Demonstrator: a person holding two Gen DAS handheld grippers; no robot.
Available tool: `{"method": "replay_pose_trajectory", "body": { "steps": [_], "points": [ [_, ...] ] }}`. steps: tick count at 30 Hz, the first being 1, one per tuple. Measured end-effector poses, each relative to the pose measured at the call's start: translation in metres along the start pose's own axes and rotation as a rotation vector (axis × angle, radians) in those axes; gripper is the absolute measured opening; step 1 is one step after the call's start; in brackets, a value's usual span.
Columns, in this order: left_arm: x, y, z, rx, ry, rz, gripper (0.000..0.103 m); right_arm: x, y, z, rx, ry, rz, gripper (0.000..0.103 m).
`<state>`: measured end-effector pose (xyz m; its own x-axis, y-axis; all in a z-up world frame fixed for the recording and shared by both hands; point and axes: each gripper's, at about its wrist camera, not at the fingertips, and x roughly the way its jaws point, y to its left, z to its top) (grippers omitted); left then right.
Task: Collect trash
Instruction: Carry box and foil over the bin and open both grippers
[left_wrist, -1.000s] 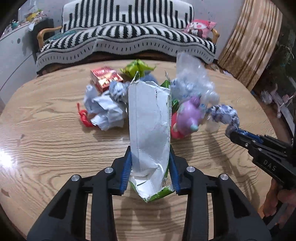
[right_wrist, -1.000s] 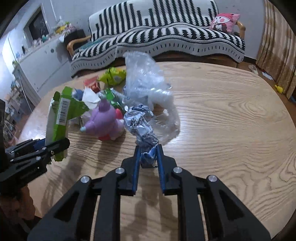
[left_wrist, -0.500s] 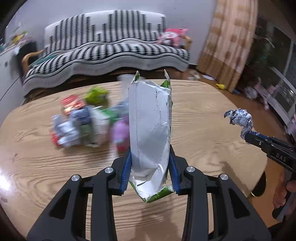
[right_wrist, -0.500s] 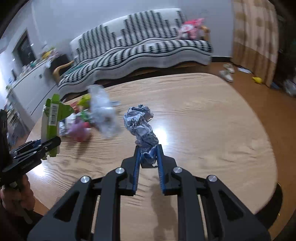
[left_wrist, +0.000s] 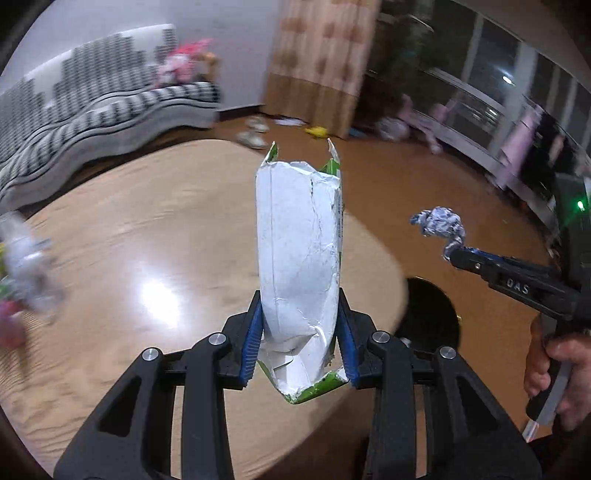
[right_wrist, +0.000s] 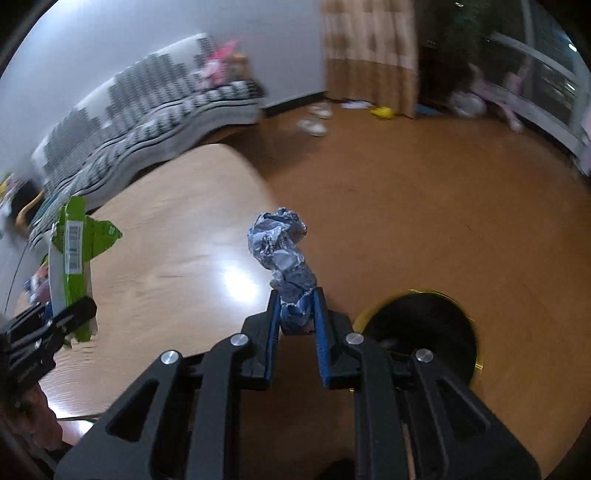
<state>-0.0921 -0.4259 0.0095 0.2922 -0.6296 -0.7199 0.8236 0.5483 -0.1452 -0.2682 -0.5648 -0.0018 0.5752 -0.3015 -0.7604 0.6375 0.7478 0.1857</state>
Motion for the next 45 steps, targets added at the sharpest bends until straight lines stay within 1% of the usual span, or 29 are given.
{"method": "replay_pose_trajectory", "body": {
  "steps": [2,5,7,9,11,15,19,22,29,30,31,32,34,37,43,44,45],
  "points": [
    [0.021,-0.028,0.002,0.036,0.015,-0.049,0.036,0.0,-0.041,-0.006,0.051,0.01,-0.045,0.018],
    [0.052,-0.065,0.002,0.075,0.056,-0.111,0.036,0.0,-0.09,-0.018,0.115,0.033,-0.097,0.018],
    [0.071,-0.087,0.0,0.101,0.085,-0.123,0.036,0.002,-0.115,-0.026,0.15,0.057,-0.122,0.018],
    [0.092,-0.111,-0.004,0.122,0.118,-0.154,0.036,0.004,-0.136,-0.034,0.18,0.082,-0.138,0.018],
    [0.108,-0.127,-0.006,0.135,0.146,-0.183,0.036,0.009,-0.158,-0.043,0.215,0.117,-0.154,0.018],
    [0.137,-0.155,-0.015,0.181,0.198,-0.21,0.036,0.016,-0.183,-0.057,0.252,0.169,-0.162,0.018],
    [0.163,-0.167,-0.023,0.201,0.253,-0.219,0.036,0.02,-0.194,-0.062,0.268,0.191,-0.163,0.018],
    [0.176,-0.168,-0.027,0.194,0.281,-0.219,0.036,0.02,-0.195,-0.065,0.274,0.196,-0.159,0.018],
    [0.199,-0.171,-0.027,0.171,0.31,-0.225,0.037,0.021,-0.194,-0.059,0.275,0.198,-0.154,0.018],
    [0.201,-0.172,-0.027,0.173,0.311,-0.231,0.038,0.021,-0.195,-0.059,0.276,0.199,-0.155,0.018],
    [0.202,-0.176,-0.025,0.177,0.312,-0.234,0.043,0.022,-0.194,-0.057,0.277,0.199,-0.155,0.018],
    [0.204,-0.177,-0.024,0.182,0.309,-0.234,0.051,0.023,-0.193,-0.057,0.278,0.2,-0.155,0.018],
    [0.203,-0.18,-0.025,0.191,0.296,-0.234,0.055,0.024,-0.193,-0.057,0.281,0.203,-0.154,0.018],
    [0.2,-0.184,-0.026,0.203,0.292,-0.238,0.066,0.027,-0.191,-0.056,0.28,0.205,-0.151,0.018],
    [0.187,-0.181,-0.026,0.203,0.276,-0.245,0.067,0.031,-0.188,-0.054,0.272,0.212,-0.15,0.018],
    [0.185,-0.181,-0.025,0.204,0.273,-0.245,0.067,0.031,-0.187,-0.053,0.272,0.215,-0.153,0.019],
    [0.181,-0.181,-0.024,0.206,0.269,-0.245,0.067,0.032,-0.187,-0.053,0.274,0.217,-0.153,0.025]
  ]
}}
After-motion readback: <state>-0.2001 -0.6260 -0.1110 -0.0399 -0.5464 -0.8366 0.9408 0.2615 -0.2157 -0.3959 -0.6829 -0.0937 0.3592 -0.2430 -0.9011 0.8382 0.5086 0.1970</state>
